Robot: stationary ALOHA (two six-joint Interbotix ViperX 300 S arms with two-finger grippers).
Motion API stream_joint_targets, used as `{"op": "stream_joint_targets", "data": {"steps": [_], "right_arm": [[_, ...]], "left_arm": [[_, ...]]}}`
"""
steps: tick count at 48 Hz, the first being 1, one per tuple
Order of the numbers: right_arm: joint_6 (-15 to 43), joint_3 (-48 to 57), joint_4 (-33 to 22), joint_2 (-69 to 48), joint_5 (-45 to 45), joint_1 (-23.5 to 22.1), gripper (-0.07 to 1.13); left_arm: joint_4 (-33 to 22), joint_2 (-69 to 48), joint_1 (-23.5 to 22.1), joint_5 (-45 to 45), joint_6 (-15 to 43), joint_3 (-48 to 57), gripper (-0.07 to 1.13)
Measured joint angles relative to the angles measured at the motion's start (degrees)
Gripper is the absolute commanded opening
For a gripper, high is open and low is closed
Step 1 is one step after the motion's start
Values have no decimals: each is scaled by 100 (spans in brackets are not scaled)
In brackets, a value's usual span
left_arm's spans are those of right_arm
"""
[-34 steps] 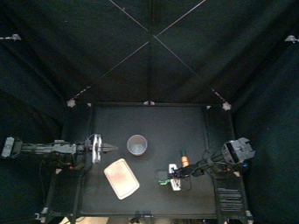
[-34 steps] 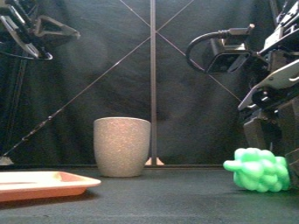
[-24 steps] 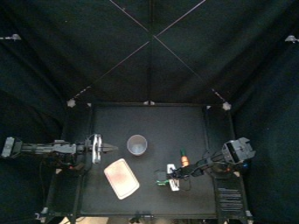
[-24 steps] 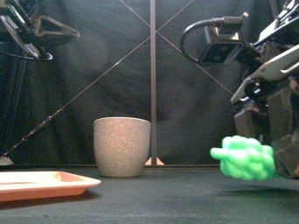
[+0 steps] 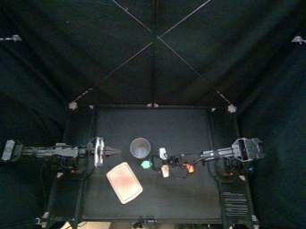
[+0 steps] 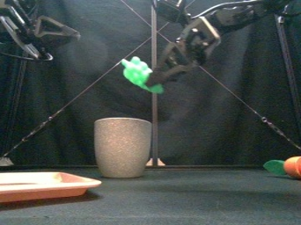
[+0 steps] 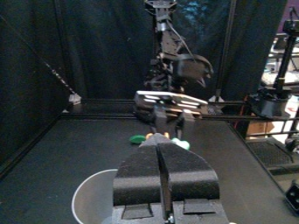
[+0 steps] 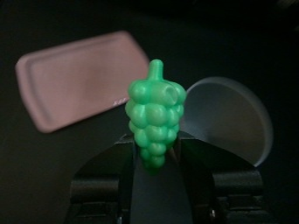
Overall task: Pick the green grapes then place it in the grey bowl
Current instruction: Place green grapes in the grey bowl
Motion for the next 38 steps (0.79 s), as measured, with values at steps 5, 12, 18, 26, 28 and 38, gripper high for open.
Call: {"op": "stream_joint_targets", "data": {"steps": [5,12,18,26,28,38], "right_arm": [[18,-193,-105,79,-439,-396,59],[26,-281,-18,369,-809,-791,60],[35,-352,422,563,-853,-905,60],[18,-396,1046,738,-756,-976,60],[26,-404,1107,773,-747,-984,61],[26,-422,1178,932,-738,-993,64]], "left_arm": [[0,0,-9,9,0,44,8],[0,0,-9,0,0,88,8],[9,0,0,0,0,105,8],[9,0,35,0,0,114,8],[0,0,35,0,0,132,8],[9,0,97,0,9,176,8]]}}
